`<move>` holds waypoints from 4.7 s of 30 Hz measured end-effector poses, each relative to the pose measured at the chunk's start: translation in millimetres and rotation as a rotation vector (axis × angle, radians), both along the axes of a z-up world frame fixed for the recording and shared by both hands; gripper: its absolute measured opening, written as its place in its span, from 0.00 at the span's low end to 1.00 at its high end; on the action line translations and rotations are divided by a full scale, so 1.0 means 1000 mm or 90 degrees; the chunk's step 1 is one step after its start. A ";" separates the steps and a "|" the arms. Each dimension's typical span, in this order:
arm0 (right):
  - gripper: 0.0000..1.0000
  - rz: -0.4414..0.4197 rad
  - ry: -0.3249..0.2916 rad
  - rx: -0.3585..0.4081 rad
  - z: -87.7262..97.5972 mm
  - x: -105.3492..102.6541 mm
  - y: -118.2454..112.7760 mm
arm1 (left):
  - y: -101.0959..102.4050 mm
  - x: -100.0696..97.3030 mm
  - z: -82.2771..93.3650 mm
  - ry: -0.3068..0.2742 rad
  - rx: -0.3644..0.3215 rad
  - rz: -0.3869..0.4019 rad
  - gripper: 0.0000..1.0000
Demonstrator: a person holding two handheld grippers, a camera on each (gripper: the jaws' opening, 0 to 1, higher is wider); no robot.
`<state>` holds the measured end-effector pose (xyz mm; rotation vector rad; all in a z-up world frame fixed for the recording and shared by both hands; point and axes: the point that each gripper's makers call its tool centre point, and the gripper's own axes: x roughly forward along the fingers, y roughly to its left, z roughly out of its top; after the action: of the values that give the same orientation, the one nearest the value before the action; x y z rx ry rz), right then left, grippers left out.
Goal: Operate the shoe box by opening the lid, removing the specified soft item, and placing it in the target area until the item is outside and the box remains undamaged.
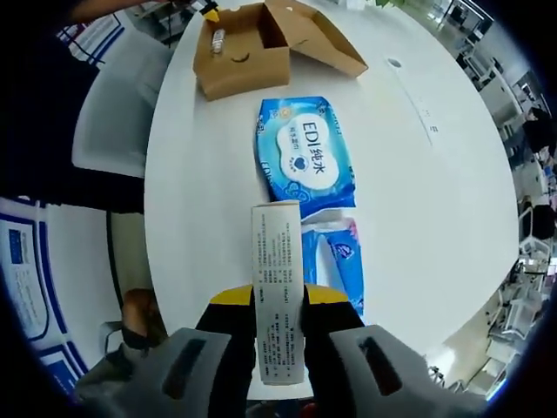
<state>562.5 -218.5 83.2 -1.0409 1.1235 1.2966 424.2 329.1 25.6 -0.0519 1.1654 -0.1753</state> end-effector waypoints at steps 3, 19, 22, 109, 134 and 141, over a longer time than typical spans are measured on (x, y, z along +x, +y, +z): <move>0.17 0.000 -0.004 0.004 -0.001 0.011 0.001 | 0.000 0.001 0.000 -0.001 0.002 -0.002 0.09; 0.17 0.009 -0.023 0.009 -0.010 0.073 0.001 | 0.001 0.003 -0.003 0.005 0.009 -0.008 0.09; 0.17 0.004 -0.025 0.007 -0.015 0.088 -0.002 | 0.001 0.003 -0.003 0.006 0.008 -0.005 0.09; 0.17 -0.002 -0.064 0.045 -0.004 0.096 0.006 | 0.003 0.004 -0.013 0.012 0.028 -0.031 0.10; 0.15 -0.015 -0.051 0.040 0.019 0.008 0.020 | -0.002 0.002 -0.011 -0.002 -0.001 -0.035 0.12; 0.15 -0.017 -0.044 0.036 0.019 -0.010 0.023 | -0.004 0.000 -0.011 -0.005 -0.011 -0.039 0.13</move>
<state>552.6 -195.0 101.7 -1.0186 1.0401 1.2549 424.1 325.5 14.6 -0.0309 1.1586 -0.2401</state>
